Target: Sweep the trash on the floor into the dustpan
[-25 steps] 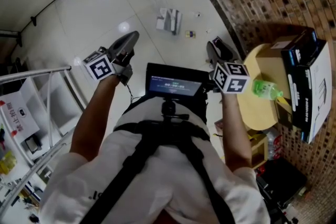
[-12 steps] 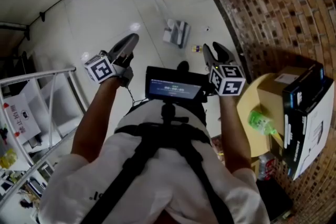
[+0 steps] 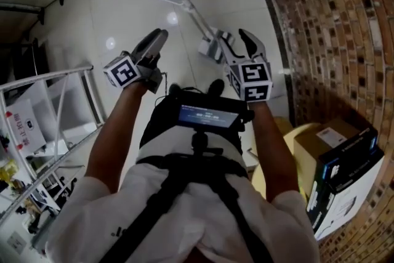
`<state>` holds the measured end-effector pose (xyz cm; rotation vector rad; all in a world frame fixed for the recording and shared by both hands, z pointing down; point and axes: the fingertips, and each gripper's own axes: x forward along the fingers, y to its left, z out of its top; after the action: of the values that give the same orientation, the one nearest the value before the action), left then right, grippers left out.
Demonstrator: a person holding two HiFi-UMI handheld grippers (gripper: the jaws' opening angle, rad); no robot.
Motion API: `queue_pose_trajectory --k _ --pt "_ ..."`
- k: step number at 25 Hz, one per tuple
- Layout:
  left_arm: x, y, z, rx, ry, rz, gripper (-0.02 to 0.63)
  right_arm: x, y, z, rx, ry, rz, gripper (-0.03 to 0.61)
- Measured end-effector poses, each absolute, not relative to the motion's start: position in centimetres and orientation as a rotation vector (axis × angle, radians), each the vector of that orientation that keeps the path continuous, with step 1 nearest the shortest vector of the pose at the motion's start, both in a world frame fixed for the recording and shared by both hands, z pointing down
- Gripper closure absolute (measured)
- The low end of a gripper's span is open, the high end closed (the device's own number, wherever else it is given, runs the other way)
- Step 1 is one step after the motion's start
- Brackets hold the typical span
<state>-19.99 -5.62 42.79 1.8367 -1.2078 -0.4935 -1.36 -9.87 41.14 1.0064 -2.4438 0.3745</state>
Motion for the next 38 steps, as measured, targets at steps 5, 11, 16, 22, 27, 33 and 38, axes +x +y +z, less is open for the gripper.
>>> queue_pose_trajectory --k 5,11,16,22,27,33,38 --pt "-23.8 -9.7 44.1 1.81 -1.196 -0.53 0.382 -10.0 -12.4 42.6 0.941 -2.471 0.307 0.301" --pt "-27.4 -14.2 47.0 1.764 -1.125 -0.475 0.353 -17.9 -17.0 43.9 1.027 -2.428 0.251 0.287" --pt "-28.1 -16.7 47.8 1.764 -1.033 -0.477 0.347 -21.2 -20.7 44.7 1.136 -2.388 0.197 0.287" --pt "-25.8 -17.6 49.0 1.742 -0.936 -0.442 0.347 -19.8 -23.0 46.0 1.202 -2.284 0.168 0.319" --pt "-24.6 -18.2 49.0 1.721 -0.907 -0.508 0.347 -14.7 -22.8 47.0 1.222 -2.144 0.116 0.522" --pt "-23.2 -18.6 48.3 1.687 -0.885 -0.583 0.341 -5.6 -23.1 49.4 1.326 -2.032 0.31 0.552" --pt "-22.0 -18.5 48.7 1.68 -0.869 -0.574 0.339 -1.2 -24.5 48.4 1.302 -2.091 0.376 0.575"
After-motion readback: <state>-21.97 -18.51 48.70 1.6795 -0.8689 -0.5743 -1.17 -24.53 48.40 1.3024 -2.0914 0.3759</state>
